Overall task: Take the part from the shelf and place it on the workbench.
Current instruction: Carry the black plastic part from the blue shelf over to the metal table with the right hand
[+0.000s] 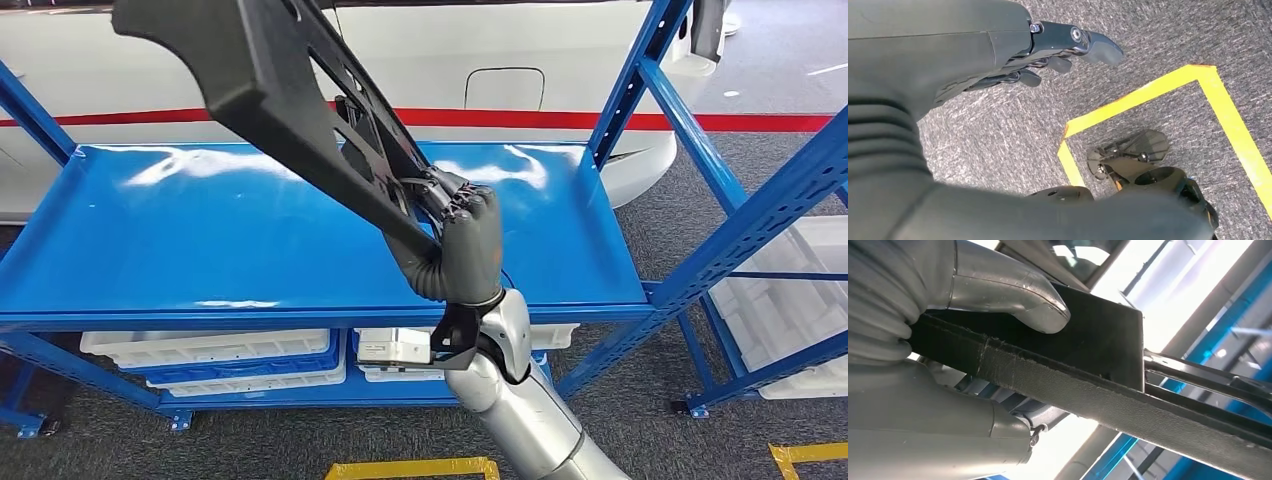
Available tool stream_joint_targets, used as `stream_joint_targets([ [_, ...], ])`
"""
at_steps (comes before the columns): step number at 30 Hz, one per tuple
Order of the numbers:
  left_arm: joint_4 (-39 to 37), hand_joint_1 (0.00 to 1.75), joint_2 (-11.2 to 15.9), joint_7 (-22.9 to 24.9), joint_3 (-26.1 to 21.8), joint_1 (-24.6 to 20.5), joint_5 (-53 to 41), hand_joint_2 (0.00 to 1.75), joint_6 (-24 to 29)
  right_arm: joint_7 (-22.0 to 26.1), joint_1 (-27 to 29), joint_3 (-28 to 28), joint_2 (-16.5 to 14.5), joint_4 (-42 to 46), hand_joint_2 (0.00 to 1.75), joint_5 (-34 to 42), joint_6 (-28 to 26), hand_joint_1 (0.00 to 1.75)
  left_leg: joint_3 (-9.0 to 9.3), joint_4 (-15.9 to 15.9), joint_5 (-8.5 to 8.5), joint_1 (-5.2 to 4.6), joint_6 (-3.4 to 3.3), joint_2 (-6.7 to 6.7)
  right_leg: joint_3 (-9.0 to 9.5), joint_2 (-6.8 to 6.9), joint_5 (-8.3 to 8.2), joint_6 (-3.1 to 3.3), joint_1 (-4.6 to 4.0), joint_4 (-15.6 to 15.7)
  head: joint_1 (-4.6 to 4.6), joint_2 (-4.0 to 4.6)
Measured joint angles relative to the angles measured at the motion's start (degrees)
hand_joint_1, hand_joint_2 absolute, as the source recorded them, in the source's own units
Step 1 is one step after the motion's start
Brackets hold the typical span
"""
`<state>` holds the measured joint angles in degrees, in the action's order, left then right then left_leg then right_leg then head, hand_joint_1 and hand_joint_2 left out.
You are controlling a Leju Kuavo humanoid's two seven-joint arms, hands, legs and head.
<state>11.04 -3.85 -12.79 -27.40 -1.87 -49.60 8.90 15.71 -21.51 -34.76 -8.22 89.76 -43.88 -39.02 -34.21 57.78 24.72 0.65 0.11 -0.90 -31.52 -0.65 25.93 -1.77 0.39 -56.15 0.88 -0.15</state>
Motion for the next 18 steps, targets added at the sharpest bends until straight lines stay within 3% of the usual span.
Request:
stream_joint_targets([
  [9,0.0,0.00,0.0,-0.5,-1.0,0.0,0.4,1.75,0.0,2.1,1.7,-0.1,2.0,6.7,1.75,6.2,1.8,1.75,0.00,0.0,0.00,0.01,0.00,0.02,-0.01,0.00,0.00,0.00,-0.01,0.0,0.00,0.00],
  [14,0.0,0.00,-0.2,-1.1,-1.8,0.0,0.8,1.75,1.9,5.1,3.6,-0.2,3.9,11.0,1.75,18.0,6.7,1.75,-0.02,0.0,0.00,0.00,0.00,0.00,0.00,0.00,0.01,0.00,0.01,0.0,-0.01,0.00],
  [18,0.0,0.00,-0.3,-0.7,-3.1,0.0,1.8,1.75,2.4,5.9,5.0,-0.3,6.1,14.2,1.75,27.3,13.7,1.75,-0.04,0.0,0.01,-0.01,-0.01,0.01,-0.01,0.00,0.01,0.00,0.01,0.0,-0.01,0.00],
])
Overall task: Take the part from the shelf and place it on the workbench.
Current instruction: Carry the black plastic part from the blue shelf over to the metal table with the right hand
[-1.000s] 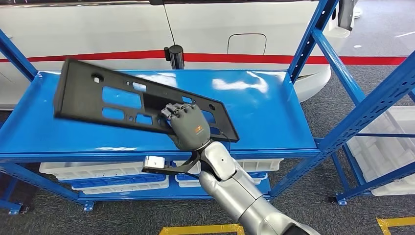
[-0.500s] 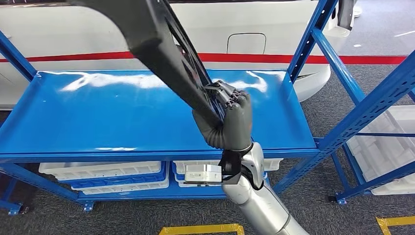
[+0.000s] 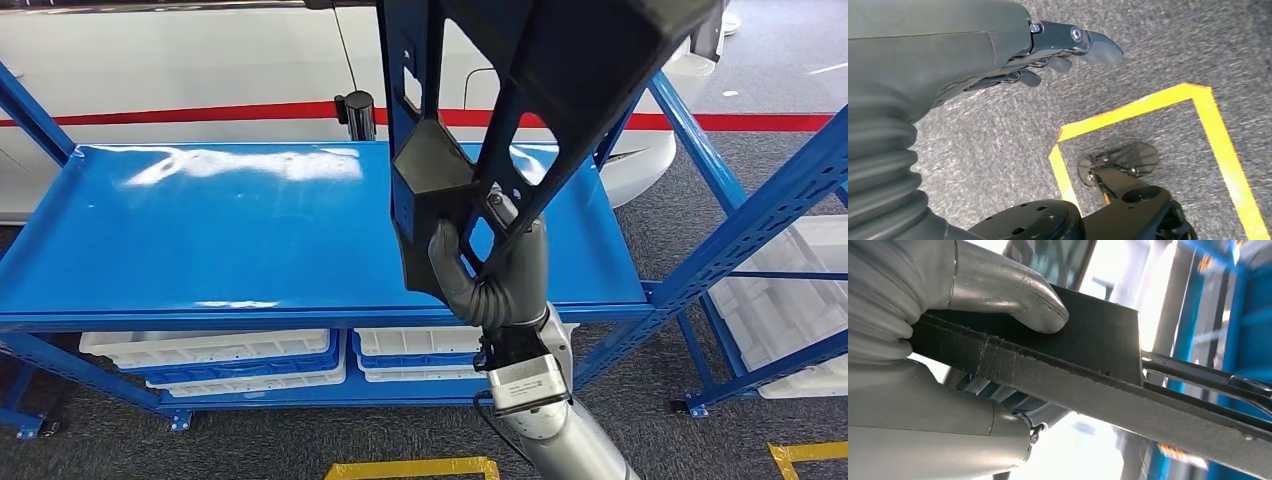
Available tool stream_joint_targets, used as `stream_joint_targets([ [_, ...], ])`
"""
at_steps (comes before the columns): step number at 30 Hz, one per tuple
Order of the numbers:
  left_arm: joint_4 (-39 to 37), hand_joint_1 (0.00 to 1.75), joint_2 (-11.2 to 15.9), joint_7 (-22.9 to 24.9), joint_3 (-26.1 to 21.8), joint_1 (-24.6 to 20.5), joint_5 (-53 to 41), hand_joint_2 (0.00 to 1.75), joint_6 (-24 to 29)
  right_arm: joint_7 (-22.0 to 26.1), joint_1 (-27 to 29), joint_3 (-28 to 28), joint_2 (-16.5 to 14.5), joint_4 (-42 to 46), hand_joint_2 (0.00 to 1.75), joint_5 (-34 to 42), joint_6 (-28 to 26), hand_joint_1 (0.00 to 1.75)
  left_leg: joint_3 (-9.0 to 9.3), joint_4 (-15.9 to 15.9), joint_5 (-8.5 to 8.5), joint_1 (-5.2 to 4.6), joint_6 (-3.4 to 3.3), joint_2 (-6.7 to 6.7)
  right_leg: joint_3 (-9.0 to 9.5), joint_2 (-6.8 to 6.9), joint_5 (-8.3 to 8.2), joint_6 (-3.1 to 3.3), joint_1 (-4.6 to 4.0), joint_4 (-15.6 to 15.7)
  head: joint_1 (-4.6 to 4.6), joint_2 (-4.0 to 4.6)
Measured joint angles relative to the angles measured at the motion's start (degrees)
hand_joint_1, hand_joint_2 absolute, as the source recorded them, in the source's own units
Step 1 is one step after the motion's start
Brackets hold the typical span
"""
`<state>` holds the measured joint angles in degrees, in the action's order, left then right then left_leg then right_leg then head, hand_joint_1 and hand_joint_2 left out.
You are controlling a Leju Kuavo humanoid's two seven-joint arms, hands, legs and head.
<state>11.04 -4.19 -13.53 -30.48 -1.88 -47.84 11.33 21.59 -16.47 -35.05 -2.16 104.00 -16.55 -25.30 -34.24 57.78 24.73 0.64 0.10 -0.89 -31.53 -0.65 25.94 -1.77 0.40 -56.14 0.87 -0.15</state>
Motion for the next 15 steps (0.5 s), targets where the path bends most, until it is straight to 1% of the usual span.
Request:
stream_joint_targets([
  [3,0.0,0.00,-0.2,0.8,-0.8,0.0,0.1,1.75,0.0,-0.1,0.8,-0.2,1.2,0.8,1.75,4.6,4.2,1.75,0.00,0.0,0.00,0.00,0.00,-0.02,0.00,0.00,0.00,0.00,-0.01,0.0,0.01,0.00],
  [7,0.0,0.00,-0.4,0.8,-1.6,0.0,0.3,1.75,0.1,0.0,2.1,-0.3,2.3,1.3,1.75,10.3,7.5,1.75,0.01,0.0,0.00,0.01,0.00,-0.01,0.00,0.00,0.00,0.00,-0.01,0.0,0.01,0.00],
  [10,0.0,0.00,-0.5,0.5,-2.2,0.0,0.5,1.75,0.1,0.3,3.0,-0.1,3.3,2.0,1.75,13.1,8.8,1.75,0.01,0.0,0.00,0.01,0.00,-0.01,0.00,0.00,0.00,0.00,-0.01,0.0,0.01,0.00],
  [15,0.0,0.00,-0.5,0.2,-3.1,0.0,0.7,1.75,-0.1,0.5,4.1,0.6,4.4,3.2,1.75,13.8,9.0,1.75,0.00,0.0,0.00,0.01,0.00,0.00,0.00,0.00,0.00,0.00,-0.01,0.0,0.01,0.00],
])
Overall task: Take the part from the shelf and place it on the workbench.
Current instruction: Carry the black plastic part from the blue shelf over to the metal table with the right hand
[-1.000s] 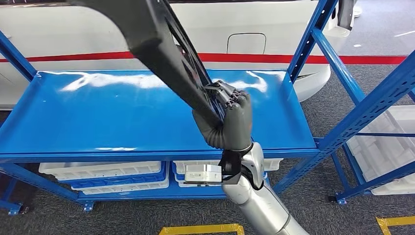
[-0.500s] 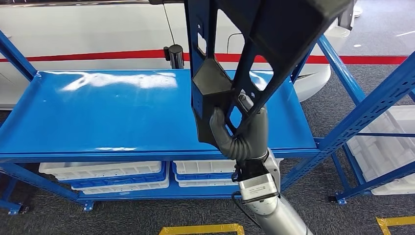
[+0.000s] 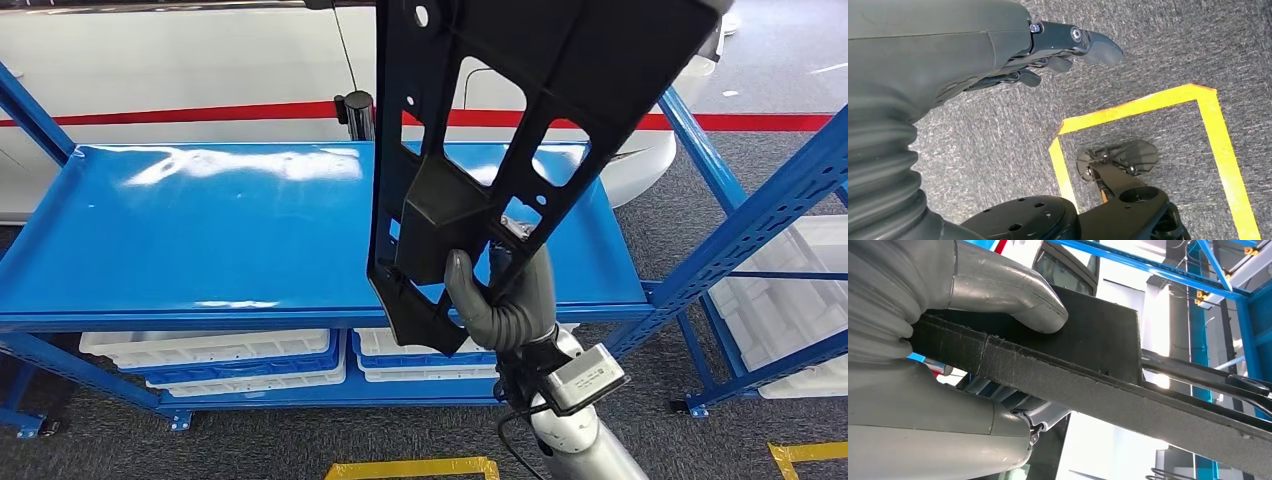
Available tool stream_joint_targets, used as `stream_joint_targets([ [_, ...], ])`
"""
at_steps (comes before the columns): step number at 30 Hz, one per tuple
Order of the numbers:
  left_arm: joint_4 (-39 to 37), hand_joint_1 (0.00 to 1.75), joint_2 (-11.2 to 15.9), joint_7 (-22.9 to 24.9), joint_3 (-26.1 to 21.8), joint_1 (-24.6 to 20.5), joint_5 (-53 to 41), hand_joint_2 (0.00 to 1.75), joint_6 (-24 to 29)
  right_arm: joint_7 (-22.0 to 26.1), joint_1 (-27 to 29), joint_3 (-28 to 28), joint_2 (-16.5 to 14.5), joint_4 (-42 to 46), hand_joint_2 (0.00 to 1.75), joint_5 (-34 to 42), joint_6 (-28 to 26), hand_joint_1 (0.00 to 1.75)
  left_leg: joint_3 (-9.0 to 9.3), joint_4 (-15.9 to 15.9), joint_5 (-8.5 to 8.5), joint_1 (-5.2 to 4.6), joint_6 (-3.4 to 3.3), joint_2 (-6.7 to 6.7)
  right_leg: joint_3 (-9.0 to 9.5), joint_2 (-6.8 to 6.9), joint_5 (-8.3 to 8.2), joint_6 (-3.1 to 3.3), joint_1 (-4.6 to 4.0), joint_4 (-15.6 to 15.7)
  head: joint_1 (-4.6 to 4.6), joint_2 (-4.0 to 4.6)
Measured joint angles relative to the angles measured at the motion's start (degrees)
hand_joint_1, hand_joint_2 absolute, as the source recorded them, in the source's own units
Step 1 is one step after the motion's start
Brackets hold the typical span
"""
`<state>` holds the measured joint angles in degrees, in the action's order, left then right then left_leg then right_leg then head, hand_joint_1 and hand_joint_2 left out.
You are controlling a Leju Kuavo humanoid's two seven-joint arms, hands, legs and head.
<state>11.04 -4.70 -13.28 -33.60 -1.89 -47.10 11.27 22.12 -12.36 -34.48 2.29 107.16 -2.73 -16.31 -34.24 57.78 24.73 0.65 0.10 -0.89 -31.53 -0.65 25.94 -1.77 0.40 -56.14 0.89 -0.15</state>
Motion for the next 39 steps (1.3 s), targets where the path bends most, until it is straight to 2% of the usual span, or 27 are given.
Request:
stream_joint_targets([
  [10,0.0,0.00,0.0,0.0,-0.4,0.0,0.1,1.75,-0.3,0.0,0.2,0.8,0.6,0.2,1.75,0.0,0.0,1.75,-0.02,0.1,0.08,-0.10,-0.09,0.00,0.04,0.00,-0.05,-0.09,0.07,0.1,0.01,0.00],
  [12,0.0,0.00,0.0,0.0,-0.5,0.0,0.1,1.75,-0.3,-0.1,0.2,0.9,0.6,0.2,1.75,0.0,0.0,1.75,-0.02,0.2,0.19,-0.31,-0.60,0.00,0.15,-0.01,-0.18,-0.48,0.29,0.4,0.03,0.00],
  [14,0.0,0.00,0.0,0.0,-0.5,-0.1,0.1,1.75,-0.3,-0.3,0.2,1.0,0.6,0.2,1.75,0.0,0.1,1.75,0.39,-0.5,-0.18,0.01,-1.30,0.13,-0.07,0.04,0.15,-0.81,0.41,-0.2,0.02,0.00],
  [16,0.0,0.00,-0.1,0.1,-0.5,-0.1,0.1,1.75,-0.4,-0.5,0.3,1.1,0.7,0.3,1.75,0.0,0.1,1.75,0.77,-1.3,-0.71,0.44,-1.72,0.34,-1.95,0.10,2.20,-0.57,0.41,-4.1,-0.07,0.00],
  [18,0.0,0.00,-0.1,0.1,-0.5,-0.2,0.1,1.75,-0.5,-0.5,0.5,1.2,0.9,0.3,1.75,0.0,0.2,1.75,0.66,-1.4,-0.86,0.47,-1.82,0.47,-5.73,0.12,5.47,-0.32,0.59,-11.8,-0.11,0.00],
  [19,0.0,0.00,-0.1,0.1,-0.5,-0.2,0.1,1.75,-0.5,-0.6,0.8,1.3,1.0,0.3,1.75,0.0,0.2,1.75,0.57,-1.4,-0.89,0.50,-1.77,0.51,-7.39,0.13,6.59,-0.46,0.75,-15.1,-0.11,0.00],
  [20,0.0,0.00,-0.2,0.2,-0.5,-0.1,0.1,1.75,-0.5,-0.6,1.2,1.4,1.1,0.3,1.75,0.0,0.2,1.75,0.51,-1.4,-0.93,0.56,-1.66,0.53,-8.20,0.14,6.88,-0.88,0.96,-16.7,-0.10,0.00],
  [21,0.0,0.00,-0.2,0.2,-0.5,-0.1,0.0,1.75,-0.5,-0.6,1.4,1.5,1.2,0.3,1.75,0.0,0.2,1.75,0.47,-1.3,-0.97,0.68,-1.48,0.54,-7.90,0.18,6.29,-1.51,1.20,-16.0,-0.10,0.00],
  [22,0.0,0.00,-0.2,0.2,-0.5,-0.1,0.0,1.75,-0.5,-0.6,1.6,1.7,1.2,0.3,1.75,0.0,0.2,1.75,0.46,-1.3,-1.01,0.87,-1.19,0.52,-6.37,0.25,4.90,-2.30,1.50,-13.0,-0.10,0.00],
  [23,0.0,0.00,-0.3,0.2,-0.5,-0.1,0.0,1.75,-0.6,-0.6,1.7,1.8,1.2,0.3,1.75,0.0,0.2,1.75,0.43,-1.1,-1.00,1.00,-0.76,0.48,-4.11,0.40,3.28,-3.07,1.84,-8.6,-0.14,0.00],
  [24,0.0,0.00,-0.2,0.2,-0.6,-0.1,-0.1,1.75,-0.6,-0.6,1.8,1.9,1.2,0.3,1.75,0.0,0.2,1.75,0.36,-1.0,-0.93,1.00,-0.24,0.43,-2.14,0.50,1.93,-3.47,1.98,-4.8,-0.24,0.00],
  [25,0.1,0.00,-0.2,0.2,-0.6,-0.1,-0.1,1.75,-0.6,-0.6,1.8,2.0,1.2,0.3,1.75,0.0,0.2,1.75,0.28,-0.8,-0.91,0.95,0.32,0.39,-0.70,0.51,0.96,-3.37,2.05,-2.1,-0.23,0.00],
  [26,0.1,0.00,-0.1,0.2,-0.7,-0.1,-0.1,1.75,-0.6,-0.7,1.9,2.1,1.2,0.3,1.75,0.0,0.1,1.75,0.21,-0.7,-0.96,0.85,0.85,0.37,-0.13,0.48,0.51,-2.94,1.99,-1.0,-0.24,0.00],
  [29,0.1,0.00,-0.2,0.2,-0.9,-0.1,-0.1,1.75,-0.6,-0.7,2.3,2.2,1.2,0.3,1.75,0.0,0.1,1.75,-0.03,-0.7,-1.06,1.12,2.02,0.45,-0.70,0.30,-0.10,-1.16,1.79,-1.4,-0.07,0.00],
  [30,0.1,0.00,-0.2,0.2,-0.9,0.0,-0.1,1.75,-0.6,-0.7,2.4,2.2,1.1,0.3,1.75,0.0,0.1,1.75,-0.46,0.4,-0.06,1.24,2.21,0.54,-0.90,0.32,-0.33,-0.68,1.81,-1.4,-0.05,0.00],
  [31,0.1,0.00,-0.2,0.1,-1.0,0.0,-0.1,1.75,-0.6,-0.7,2.4,2.3,1.1,0.3,1.75,0.0,0.1,1.75,-1.32,2.5,1.73,1.31,2.29,0.62,-1.12,0.36,-0.59,-0.21,1.84,-1.3,-0.02,0.00],
  [33,0.1,0.00,-0.2,0.1,-1.2,0.0,-0.2,1.75,-0.6,-0.7,2.7,2.4,1.1,0.3,1.75,0.0,0.0,1.75,-4.19,10.1,6.64,1.26,2.29,0.70,-1.70,0.47,-1.01,0.53,1.55,-1.4,0.01,0.00],
  [34,0.1,0.00,-0.2,0.1,-1.3,0.0,-0.2,1.75,-0.6,-0.7,2.9,2.4,1.1,0.3,1.75,0.0,0.0,1.75,-5.52,13.8,8.48,1.22,2.26,0.69,-2.03,0.52,-1.21,0.80,1.33,-1.4,0.01,0.00],
  [35,0.1,0.00,-0.2,0.1,-1.3,0.0,-0.2,1.75,-0.6,-0.7,3.2,2.5,1.1,0.3,1.75,0.0,0.0,1.75,-6.08,16.0,9.34,1.20,2.17,0.69,-2.34,0.56,-1.41,0.98,1.12,-1.4,0.00,0.00],
  [36,0.1,0.00,-0.2,0.1,-1.4,0.1,-0.2,1.75,-0.6,-0.7,3.4,2.5,1.1,0.3,1.75,0.0,0.0,1.75,-5.51,15.9,9.09,1.17,2.01,0.69,-2.59,0.57,-1.58,1.03,0.98,-1.4,0.00,0.00],
  [37,0.1,0.00,-0.2,0.1,-1.4,0.1,-0.2,1.75,-0.6,-0.7,3.6,2.6,1.1,0.3,1.75,0.0,0.0,1.75,-3.70,13.6,7.88,1.15,1.79,0.69,-2.75,0.56,-1.73,1.00,0.89,-1.4,0.00,0.00],
  [39,0.1,0.00,-0.2,0.1,-1.4,0.0,-0.2,1.75,-0.6,-0.7,3.7,2.6,1.1,0.3,1.75,0.0,0.0,1.75,1.46,5.6,5.04,0.99,1.36,0.68,-2.93,0.54,-2.01,0.65,0.68,-1.6,0.01,0.00],
])
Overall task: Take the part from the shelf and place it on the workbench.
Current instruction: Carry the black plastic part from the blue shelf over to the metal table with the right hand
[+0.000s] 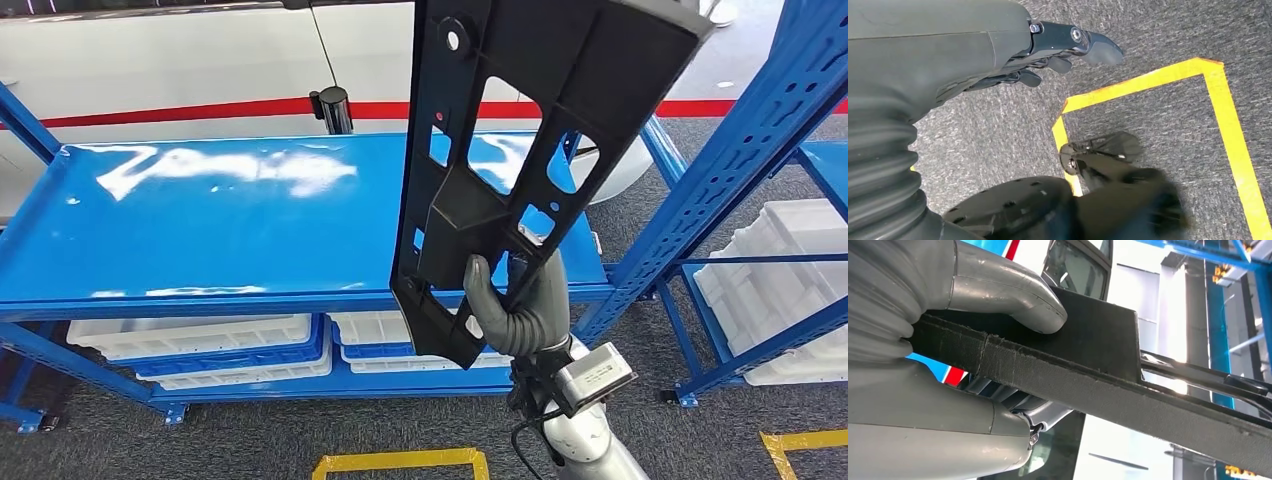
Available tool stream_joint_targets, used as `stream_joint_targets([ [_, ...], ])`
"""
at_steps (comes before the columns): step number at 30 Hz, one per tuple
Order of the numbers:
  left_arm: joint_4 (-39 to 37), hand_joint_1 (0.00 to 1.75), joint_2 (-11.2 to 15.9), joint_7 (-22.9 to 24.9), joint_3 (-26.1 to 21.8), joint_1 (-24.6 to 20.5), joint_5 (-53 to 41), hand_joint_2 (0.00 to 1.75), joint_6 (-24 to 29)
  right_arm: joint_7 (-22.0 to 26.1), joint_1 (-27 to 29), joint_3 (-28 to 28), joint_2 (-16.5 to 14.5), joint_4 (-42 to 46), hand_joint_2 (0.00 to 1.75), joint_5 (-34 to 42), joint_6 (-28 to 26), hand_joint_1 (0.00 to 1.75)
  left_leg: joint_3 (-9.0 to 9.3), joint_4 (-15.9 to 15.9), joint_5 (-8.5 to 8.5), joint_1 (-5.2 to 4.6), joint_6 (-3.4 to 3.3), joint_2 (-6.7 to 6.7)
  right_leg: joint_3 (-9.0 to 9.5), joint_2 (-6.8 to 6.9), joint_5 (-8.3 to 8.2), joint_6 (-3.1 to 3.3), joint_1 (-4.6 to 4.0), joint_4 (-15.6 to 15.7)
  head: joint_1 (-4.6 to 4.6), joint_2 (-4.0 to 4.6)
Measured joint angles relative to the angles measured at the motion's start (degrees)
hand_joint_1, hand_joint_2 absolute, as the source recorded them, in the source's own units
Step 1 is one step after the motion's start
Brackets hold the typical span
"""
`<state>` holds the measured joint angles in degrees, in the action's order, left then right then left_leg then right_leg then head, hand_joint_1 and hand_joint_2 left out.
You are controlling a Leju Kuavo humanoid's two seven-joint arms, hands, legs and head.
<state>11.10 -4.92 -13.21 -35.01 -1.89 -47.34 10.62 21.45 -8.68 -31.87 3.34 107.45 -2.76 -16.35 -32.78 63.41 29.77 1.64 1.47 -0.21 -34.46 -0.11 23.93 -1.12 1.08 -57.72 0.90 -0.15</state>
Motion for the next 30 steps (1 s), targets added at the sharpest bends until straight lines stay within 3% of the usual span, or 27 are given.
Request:
stream_joint_targets([
  [2,0.0,0.00,0.0,0.1,-0.1,-0.1,0.1,1.75,0.0,0.0,0.0,0.1,0.0,0.0,1.75,-0.1,-0.1,1.75,2.57,-4.7,-1.18,-0.40,-0.38,-0.10,-0.21,0.03,-0.37,-0.58,-0.18,-0.1,-0.08,0.00],
  [5,0.0,0.00,0.0,0.6,-0.3,-0.1,0.2,1.75,0.0,0.0,0.2,0.4,0.0,0.0,1.75,-0.4,-0.2,1.75,2.01,-5.2,-1.95,-0.90,-1.49,-0.14,-0.65,0.10,-0.98,-1.77,0.08,0.0,-0.07,0.00],
  [6,0.0,0.00,0.0,0.8,-0.4,0.0,0.2,1.75,0.0,0.0,0.3,0.6,0.0,0.0,1.75,-0.5,-0.2,1.75,1.70,-5.3,-2.44,-0.88,-2.03,-0.08,-1.16,0.09,-0.42,-1.87,0.11,-0.5,-0.12,0.00],
  [8,0.0,0.00,0.1,1.0,-0.6,0.0,0.2,1.75,0.0,0.1,0.4,1.0,0.0,0.1,1.75,-0.6,-0.3,1.75,0.87,-5.6,-3.39,-0.77,-2.90,0.08,-2.86,0.08,2.20,-1.50,0.10,-3.7,-0.28,0.00],
  [11,0.0,0.00,0.1,1.1,-0.7,0.0,0.3,1.75,0.0,0.1,0.5,1.2,0.0,0.2,1.75,-0.8,-0.4,1.75,-0.67,-5.6,-4.45,-1.06,-3.33,0.11,-6.17,0.08,7.44,-0.91,0.05,-13.3,-0.36,0.00],
  [13,0.0,0.00,0.2,1.2,-0.8,0.0,0.3,1.75,0.0,0.0,0.7,1.4,0.0,0.2,1.75,-0.7,-0.5,1.75,-1.82,-5.6,-5.29,-1.30,-3.39,0.14,-6.23,0.09,8.66,-1.36,0.04,-16.4,-0.35,0.00],
  [14,0.0,0.00,0.1,1.2,-0.9,0.0,0.3,1.75,0.0,0.0,0.8,1.5,0.0,0.2,1.75,-0.6,-0.5,1.75,-2.33,-5.6,-5.70,-1.41,-3.37,0.13,-4.73,0.09,8.12,-1.73,0.00,-15.0,-0.34,0.00],
  [15,0.0,0.00,0.1,1.2,-0.9,0.0,0.3,1.75,0.0,0.0,0.8,1.5,0.0,0.2,1.75,-0.5,-0.5,1.75,-2.79,-5.6,-6.12,-1.49,-3.30,0.09,-2.10,0.09,7.10,-2.00,-0.11,-11.4,-0.36,0.00],
  [17,0.0,0.00,0.0,1.2,-0.9,0.0,0.3,1.75,-0.1,-0.1,0.7,1.6,0.0,0.2,1.75,-0.4,-0.5,1.75,-3.46,-5.6,-6.92,-1.65,-2.97,0.02,3.96,0.14,5.70,-1.71,-0.57,-2.7,-0.29,0.00],
  [18,0.0,0.00,0.0,1.2,-0.9,0.0,0.3,1.75,-0.1,-0.1,0.7,1.6,0.0,0.2,1.75,-0.2,-0.5,1.75,-3.62,-5.6,-7.33,-1.72,-2.71,0.00,5.81,0.16,5.29,-1.40,-0.80,0.3,-0.30,0.00],
  [19,0.0,0.00,-0.1,1.1,-1.0,0.0,0.2,1.75,-0.2,-0.2,0.6,1.6,-0.1,0.2,1.75,0.1,-0.4,1.75,-3.68,-5.7,-7.72,-1.72,-2.40,0.00,6.50,0.18,5.16,-1.04,-1.00,1.6,-0.32,0.00],
  [22,0.0,0.00,0.0,1.1,-1.4,0.1,0.1,1.75,-0.3,-0.5,0.6,1.9,-0.3,0.2,1.75,1.3,-0.1,1.75,-4.01,-5.5,-7.90,-1.55,-1.37,-0.01,5.70,0.24,3.92,-0.04,-0.54,2.0,-0.42,0.00],
  [23,0.0,0.00,0.0,1.1,-1.5,0.1,0.1,1.75,-0.4,-0.6,0.6,1.9,-0.5,0.2,1.75,1.4,-0.1,1.75,-4.51,-4.3,-6.41,-1.48,-1.08,-0.02,5.47,0.29,3.39,0.48,-0.23,2.2,-0.33,0.00],
  [25,0.0,0.00,-0.1,1.0,-1.5,0.2,0.1,1.75,-0.4,-0.7,0.7,1.9,-0.9,0.2,1.75,1.6,-0.1,1.75,-6.28,1.3,-1.12,-1.25,-0.57,-0.04,4.68,0.37,2.34,1.10,0.03,2.3,-0.13,0.00],
  [26,0.0,0.00,-0.1,1.0,-1.5,0.2,0.0,1.75,-0.4,-0.8,0.7,2.0,-1.0,0.1,1.75,1.6,-0.2,1.75,-7.24,5.1,1.44,-1.07,-0.28,-0.02,4.07,0.39,1.86,1.22,0.04,2.2,-0.07,0.00],
  [27,0.0,0.00,-0.1,1.0,-1.5,0.3,0.0,1.75,-0.4,-0.9,0.8,2.1,-1.1,0.1,1.75,1.6,-0.3,1.75,-7.78,8.2,2.88,-0.88,0.02,-0.02,3.45,0.41,1.42,1.12,0.06,2.2,-0.05,0.00],
  [28,0.0,0.00,-0.1,1.0,-1.6,0.3,0.0,1.75,-0.4,-1.1,0.9,2.2,-1.2,0.0,1.75,1.7,-0.6,1.75,-7.60,9.8,3.13,-0.65,0.33,0.00,2.80,0.44,1.05,0.93,0.13,2.0,-0.05,0.00],
  [29,0.0,0.00,-0.1,1.0,-1.6,0.3,-0.1,1.75,-0.4,-1.2,1.0,2.3,-1.3,-0.1,1.75,1.7,-0.9,1.75,-6.38,9.3,2.29,-0.40,0.61,0.01,2.19,0.44,0.74,0.67,0.28,1.7,-0.07,0.00],
  [30,0.0,0.00,-0.1,1.0,-1.7,0.2,-0.1,1.75,-0.4,-1.3,1.1,2.4,-1.3,-0.2,1.75,1.7,-1.2,1.75,-4.12,6.8,0.87,-0.12,0.90,0.02,1.58,0.43,0.52,0.40,0.49,1.3,-0.04,0.00],
])
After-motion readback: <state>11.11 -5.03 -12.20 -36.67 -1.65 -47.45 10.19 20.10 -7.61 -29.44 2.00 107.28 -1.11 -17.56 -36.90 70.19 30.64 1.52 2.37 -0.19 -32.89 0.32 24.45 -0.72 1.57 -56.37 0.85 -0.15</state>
